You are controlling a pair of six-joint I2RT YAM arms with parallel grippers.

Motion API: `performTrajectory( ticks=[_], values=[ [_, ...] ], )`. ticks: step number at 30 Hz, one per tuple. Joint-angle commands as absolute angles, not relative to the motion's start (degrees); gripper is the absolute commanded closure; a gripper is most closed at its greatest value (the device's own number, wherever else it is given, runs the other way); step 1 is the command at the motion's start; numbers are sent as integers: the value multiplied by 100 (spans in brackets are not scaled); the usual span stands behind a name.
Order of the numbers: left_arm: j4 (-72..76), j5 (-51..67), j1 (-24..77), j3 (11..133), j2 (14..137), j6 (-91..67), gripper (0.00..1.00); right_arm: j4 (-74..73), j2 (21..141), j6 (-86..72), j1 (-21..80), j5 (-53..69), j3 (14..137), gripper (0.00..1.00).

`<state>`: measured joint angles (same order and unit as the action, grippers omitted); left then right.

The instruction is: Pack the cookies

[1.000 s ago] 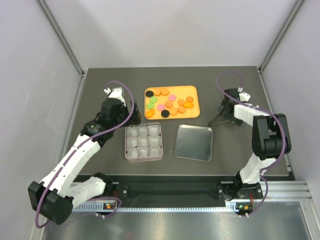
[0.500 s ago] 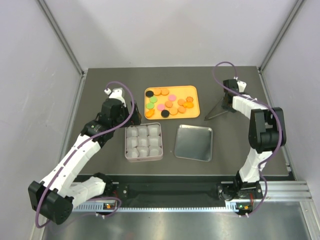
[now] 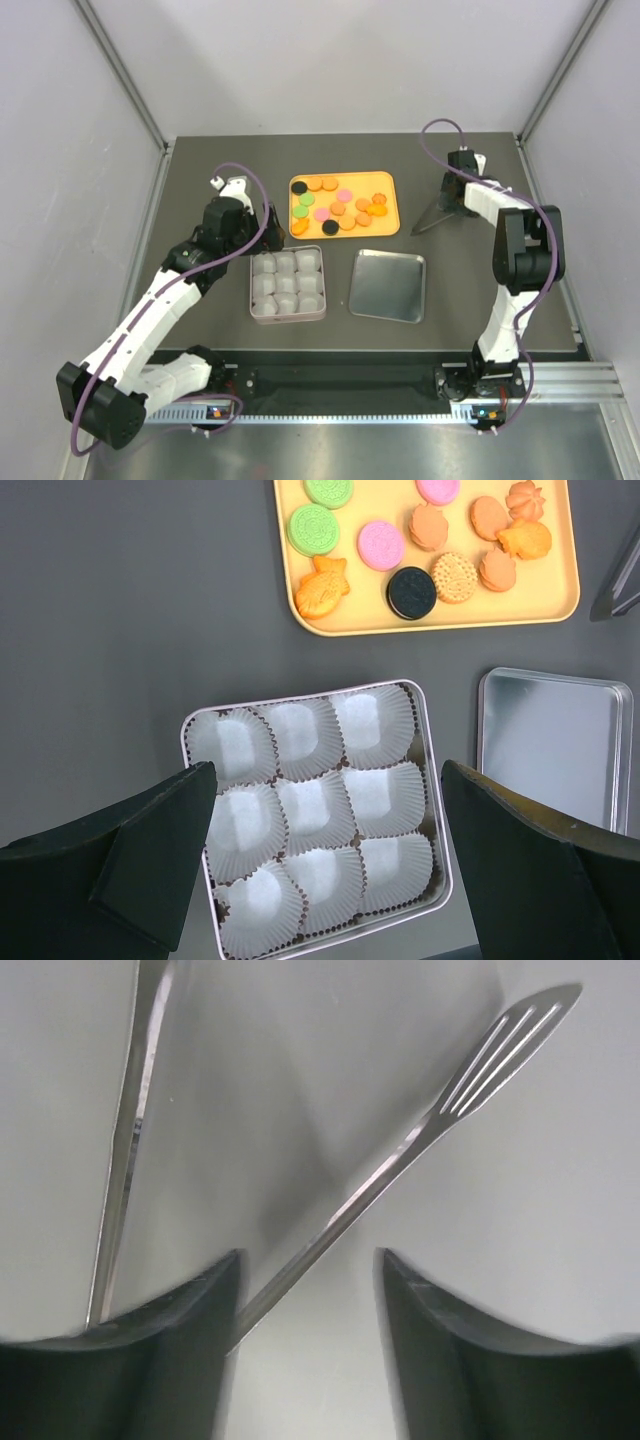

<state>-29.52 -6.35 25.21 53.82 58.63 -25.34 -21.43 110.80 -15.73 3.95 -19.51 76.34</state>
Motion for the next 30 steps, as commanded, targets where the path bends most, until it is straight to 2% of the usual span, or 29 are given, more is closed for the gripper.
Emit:
performTrajectory(
  ticks=[1, 4, 5, 10, 15, 25, 30],
  values=[
    [-2610, -527, 2505, 5344, 5801, -2522, 1, -2276, 10794, -1941, 334, -1916, 7831, 37],
    [-2602, -510, 2505, 5326, 5775, -2531, 1, -2286, 10408, -2460, 387, -1925, 7490, 27],
    [-2602, -510, 2505, 5317, 5774, -2531, 1, -2189, 10302, -2609, 456, -1934, 7219, 20],
    [-2610, -475, 2505, 5326, 5748, -2540, 1, -1652, 9686, -3576, 843, -2012, 6452, 7],
    [-2602, -483, 2514, 5326, 5722, -2549, 1, -1503, 9790, -4314, 1072, -2214, 6433, 1],
    [-2681, -606, 2514, 5300, 5537, -2514, 1, -1968, 10801, -4527, 932, -2284, 7628, 0],
    [-2663, -527, 2514, 5291, 5555, -2531, 1, -1960, 10986, -4553, 791, -2171, 7559, 0]
  ],
)
